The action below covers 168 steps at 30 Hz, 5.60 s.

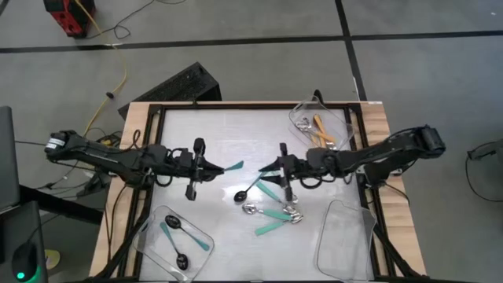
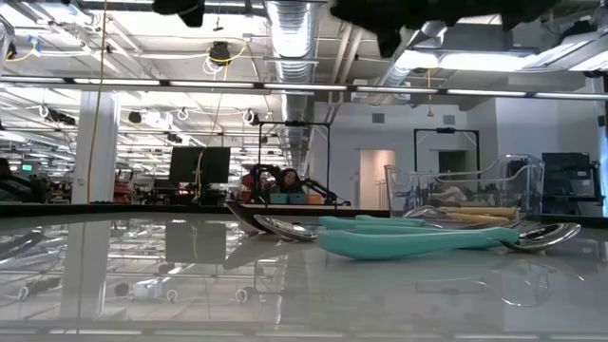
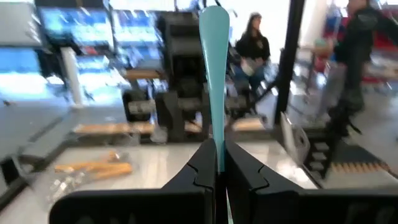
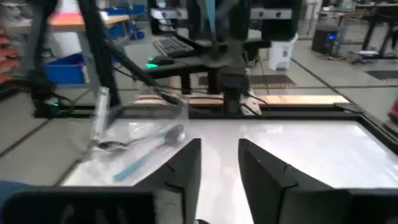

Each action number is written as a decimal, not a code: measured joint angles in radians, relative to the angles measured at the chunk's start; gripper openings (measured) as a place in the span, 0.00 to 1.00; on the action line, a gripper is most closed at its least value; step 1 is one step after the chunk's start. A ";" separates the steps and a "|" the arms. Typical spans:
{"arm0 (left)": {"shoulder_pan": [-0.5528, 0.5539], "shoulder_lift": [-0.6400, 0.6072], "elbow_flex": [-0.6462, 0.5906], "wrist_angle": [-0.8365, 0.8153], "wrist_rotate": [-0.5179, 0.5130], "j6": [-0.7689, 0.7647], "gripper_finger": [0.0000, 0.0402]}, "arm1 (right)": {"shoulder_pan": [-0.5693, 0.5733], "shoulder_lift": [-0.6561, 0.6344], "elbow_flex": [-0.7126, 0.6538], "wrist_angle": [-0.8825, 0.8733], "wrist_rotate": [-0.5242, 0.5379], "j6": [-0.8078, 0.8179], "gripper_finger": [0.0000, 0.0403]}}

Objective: Sort silverware by color (type)
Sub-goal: Put the blue spoon into the bottom left transparent bin

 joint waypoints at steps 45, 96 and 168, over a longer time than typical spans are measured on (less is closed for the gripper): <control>0.011 0.262 -0.280 0.778 -0.081 -0.027 0.00 | -0.044 0.374 0.168 0.495 0.005 -0.019 0.66; 0.009 0.330 -0.259 0.830 -0.097 -0.016 0.00 | -0.065 0.374 0.222 0.447 0.007 -0.061 0.66; 0.011 0.359 -0.246 0.821 -0.123 -0.004 0.00 | -0.066 0.373 0.266 0.313 -0.003 -0.083 0.09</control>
